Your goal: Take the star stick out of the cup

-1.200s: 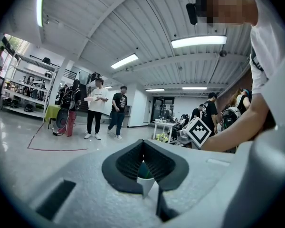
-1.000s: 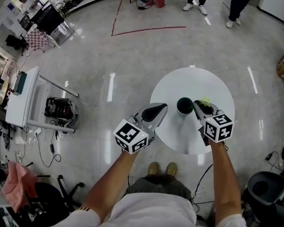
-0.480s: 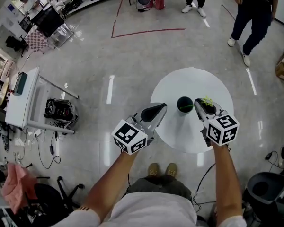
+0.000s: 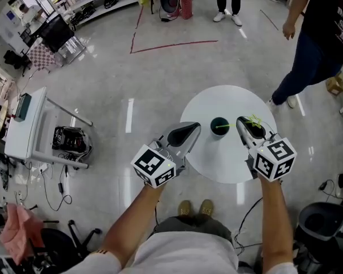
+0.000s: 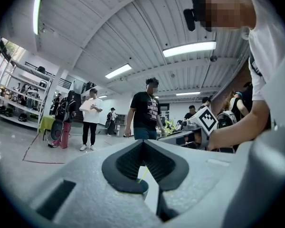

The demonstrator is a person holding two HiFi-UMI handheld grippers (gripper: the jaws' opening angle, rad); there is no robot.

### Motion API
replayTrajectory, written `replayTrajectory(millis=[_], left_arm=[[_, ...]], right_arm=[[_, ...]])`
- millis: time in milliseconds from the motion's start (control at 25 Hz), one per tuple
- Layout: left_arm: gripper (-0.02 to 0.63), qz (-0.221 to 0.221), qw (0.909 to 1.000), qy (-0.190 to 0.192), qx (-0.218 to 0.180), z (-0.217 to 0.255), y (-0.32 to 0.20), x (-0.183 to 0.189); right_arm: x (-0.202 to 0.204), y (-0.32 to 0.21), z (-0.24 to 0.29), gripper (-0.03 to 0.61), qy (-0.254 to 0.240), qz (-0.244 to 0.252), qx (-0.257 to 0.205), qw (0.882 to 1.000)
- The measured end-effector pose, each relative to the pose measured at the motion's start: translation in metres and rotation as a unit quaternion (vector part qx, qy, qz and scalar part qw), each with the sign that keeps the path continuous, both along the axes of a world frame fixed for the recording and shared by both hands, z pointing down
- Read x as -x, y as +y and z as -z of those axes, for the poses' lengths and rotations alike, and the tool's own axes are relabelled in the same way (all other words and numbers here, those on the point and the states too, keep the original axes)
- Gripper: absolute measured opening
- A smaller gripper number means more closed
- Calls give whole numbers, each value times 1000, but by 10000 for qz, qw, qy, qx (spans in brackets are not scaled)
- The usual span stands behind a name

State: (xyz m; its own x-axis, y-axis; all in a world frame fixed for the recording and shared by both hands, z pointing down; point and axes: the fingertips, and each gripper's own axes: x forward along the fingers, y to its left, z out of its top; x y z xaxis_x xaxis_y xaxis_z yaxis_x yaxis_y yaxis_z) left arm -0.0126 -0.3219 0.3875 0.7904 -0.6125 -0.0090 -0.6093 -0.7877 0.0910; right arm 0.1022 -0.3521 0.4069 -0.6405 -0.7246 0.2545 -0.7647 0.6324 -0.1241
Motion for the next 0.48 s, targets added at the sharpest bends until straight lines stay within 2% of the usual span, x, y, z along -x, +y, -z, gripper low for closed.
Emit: replayTrajectory(millis=[480], left_arm=[[15, -113, 9981, 208, -569, 63, 23, 0]], right_arm=[[-1, 42, 82, 21, -302, -6, -711, 9970]])
